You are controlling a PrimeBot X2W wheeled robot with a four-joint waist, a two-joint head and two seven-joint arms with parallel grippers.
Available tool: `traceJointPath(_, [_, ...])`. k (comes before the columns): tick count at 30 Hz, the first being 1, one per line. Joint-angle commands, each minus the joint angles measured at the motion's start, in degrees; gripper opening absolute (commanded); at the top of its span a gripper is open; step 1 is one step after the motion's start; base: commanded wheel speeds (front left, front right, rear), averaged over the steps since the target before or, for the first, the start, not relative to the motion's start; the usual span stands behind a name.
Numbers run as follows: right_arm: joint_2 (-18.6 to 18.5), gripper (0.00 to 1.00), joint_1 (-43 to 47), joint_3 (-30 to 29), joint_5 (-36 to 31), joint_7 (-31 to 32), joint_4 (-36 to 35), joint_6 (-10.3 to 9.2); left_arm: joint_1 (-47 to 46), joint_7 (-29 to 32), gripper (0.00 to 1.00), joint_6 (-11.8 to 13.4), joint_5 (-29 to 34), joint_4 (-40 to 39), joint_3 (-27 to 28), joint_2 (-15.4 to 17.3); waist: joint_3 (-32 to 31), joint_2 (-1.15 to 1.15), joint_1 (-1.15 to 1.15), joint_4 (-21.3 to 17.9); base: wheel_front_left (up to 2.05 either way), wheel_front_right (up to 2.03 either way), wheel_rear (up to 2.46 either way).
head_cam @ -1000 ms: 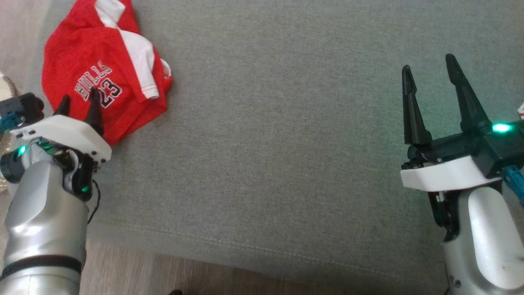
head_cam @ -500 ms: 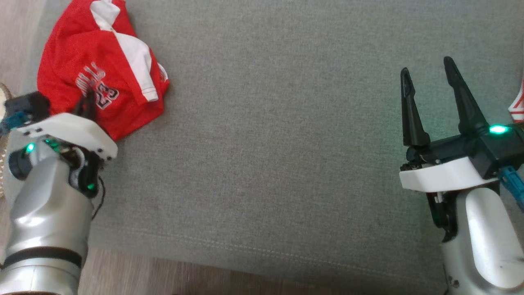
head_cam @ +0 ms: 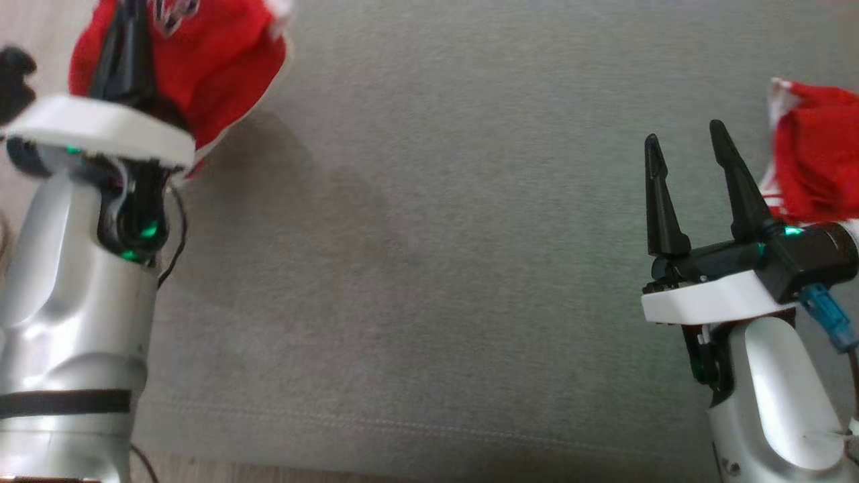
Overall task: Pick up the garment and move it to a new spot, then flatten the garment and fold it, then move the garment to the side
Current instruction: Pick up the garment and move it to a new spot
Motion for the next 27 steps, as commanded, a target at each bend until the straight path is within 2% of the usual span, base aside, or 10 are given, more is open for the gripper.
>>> traceJointPath(1, [0.5, 1.0, -1.2, 1.3, 0.4, -0.7, -1.6, 0.37, -2.1, 0.7, 0.0, 0.5, -0.4, -4.2, 1.6, 1.5, -0.8, 0.0, 0.0, -2.0, 0.0, 0.0, 0.0])
traceJointPath(6, [0.6, 1.0, -2.2, 1.5, 1.9, -1.3, -1.3, 0.37, -4.5, 4.4, 0.0, 4.3, 1.1, -13.7, -0.9, -0.7, -0.2, 0.0, 0.0, -5.8, 0.0, 0.0, 0.0])
traceJointPath(11, [0.6, 1.0, -3.6, 2.7, 3.4, -1.7, -2.2, 0.37, -6.2, 5.7, 0.0, 8.2, 5.8, -16.3, -4.7, -2.4, 1.9, 0.0, 0.0, -10.8, 0.0, 0.0, 0.0])
traceJointPath(17, [0.6, 1.0, -4.9, 2.8, 5.3, -1.8, -4.1, 0.37, -5.7, 3.9, 0.0, 11.0, 9.3, -11.1, -9.8, -7.1, 5.4, 0.0, 0.0, -16.3, 0.0, 0.0, 0.0])
traceJointPath(20, [0.6, 1.0, -5.3, 3.0, 6.2, -1.8, -5.1, 0.37, -6.2, 1.8, 0.0, 11.5, 9.9, -6.7, -12.9, -9.1, 7.0, 0.0, 0.0, -18.8, 0.0, 0.0, 0.0])
traceJointPath(24, [0.6, 1.0, -5.7, 3.3, 7.3, -1.8, -5.7, 0.37, -7.9, -0.1, 0.0, 11.9, 9.8, -1.1, -17.7, -10.2, 8.4, 0.0, 0.0, -21.1, 0.0, 0.0, 0.0])
traceJointPath(25, [0.6, 1.0, -5.8, 3.4, 7.6, -1.8, -5.7, 0.37, -8.4, -0.1, 0.76, 11.9, 9.7, 0.4, -19.1, -10.2, 8.6, 0.0, 0.0, -21.4, 0.0, 0.0, 0.0])
traceJointPath(26, [0.6, 1.0, -5.9, 3.4, 7.8, -1.8, -5.8, 0.37, -8.8, -0.1, 1.0, 11.8, 9.2, 1.5, -20.6, -10.3, 8.7, 0.0, 0.0, -21.6, 0.0, 0.0, 0.0])
traceJointPath(27, [0.6, 1.0, -5.9, 3.4, 8.0, -1.8, -5.8, 0.37, -9.2, -0.4, 1.0, 11.7, 8.5, 2.2, -21.8, -10.3, 8.7, 0.0, 0.0, -21.8, 0.0, 0.0, 0.0])
